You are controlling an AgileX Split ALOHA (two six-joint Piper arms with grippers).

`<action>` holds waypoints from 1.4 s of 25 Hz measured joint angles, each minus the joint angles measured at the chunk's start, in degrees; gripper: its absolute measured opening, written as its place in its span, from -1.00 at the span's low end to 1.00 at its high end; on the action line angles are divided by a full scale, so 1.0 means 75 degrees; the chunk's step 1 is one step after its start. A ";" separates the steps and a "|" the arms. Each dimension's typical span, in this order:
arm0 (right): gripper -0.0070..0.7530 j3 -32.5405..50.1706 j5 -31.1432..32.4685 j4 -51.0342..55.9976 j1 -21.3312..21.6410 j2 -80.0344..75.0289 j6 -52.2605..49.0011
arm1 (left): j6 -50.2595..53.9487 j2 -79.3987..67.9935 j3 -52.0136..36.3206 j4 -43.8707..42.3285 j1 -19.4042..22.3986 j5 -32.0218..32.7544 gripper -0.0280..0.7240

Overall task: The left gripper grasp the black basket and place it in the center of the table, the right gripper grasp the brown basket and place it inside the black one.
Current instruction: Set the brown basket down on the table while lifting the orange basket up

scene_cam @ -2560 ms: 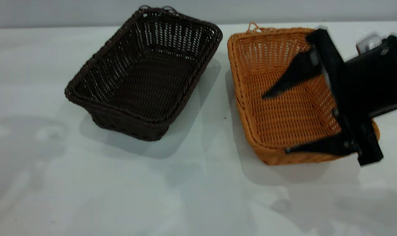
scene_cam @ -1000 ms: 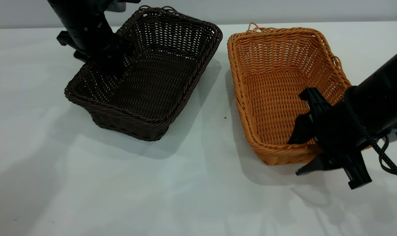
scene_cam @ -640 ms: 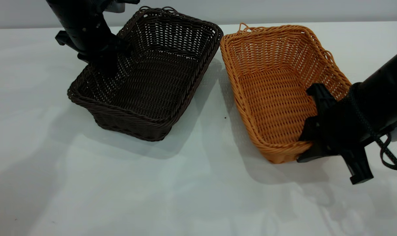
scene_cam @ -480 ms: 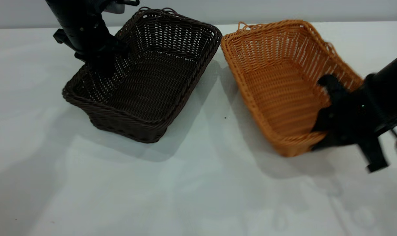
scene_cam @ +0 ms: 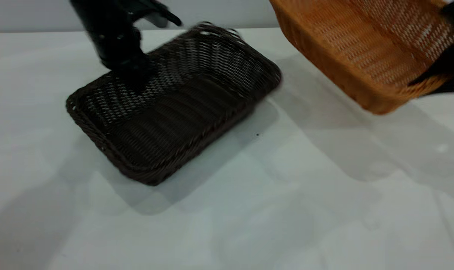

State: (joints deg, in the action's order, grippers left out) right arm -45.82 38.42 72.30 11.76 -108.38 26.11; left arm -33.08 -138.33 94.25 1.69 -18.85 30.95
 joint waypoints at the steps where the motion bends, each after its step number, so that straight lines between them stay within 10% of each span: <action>1: -0.81 -0.0270 0.0392 -0.0411 0.0105 0.0007 -0.0065 | -0.0408 0.0000 0.0000 0.0000 -0.0161 -0.0078 -0.73; 9: -0.81 -0.2233 0.3247 -0.1478 0.0321 0.0007 -0.0110 | -0.2557 0.0009 0.0000 -0.0095 -0.1240 -0.0755 -0.73; 25: -0.81 -0.3281 0.3779 -0.1728 0.0321 0.0007 -0.0189 | -0.4010 0.0009 0.0000 0.0437 -0.1658 -0.0891 -0.69; 35: -0.81 -0.3847 0.3830 -0.1799 0.0321 0.0007 -0.0189 | -0.4010 0.0282 -0.0024 0.0461 -0.1778 -0.0222 0.18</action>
State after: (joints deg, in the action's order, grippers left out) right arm -74.68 67.14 58.80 14.17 -108.33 24.69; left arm -63.15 -136.22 94.07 5.15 -32.18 29.28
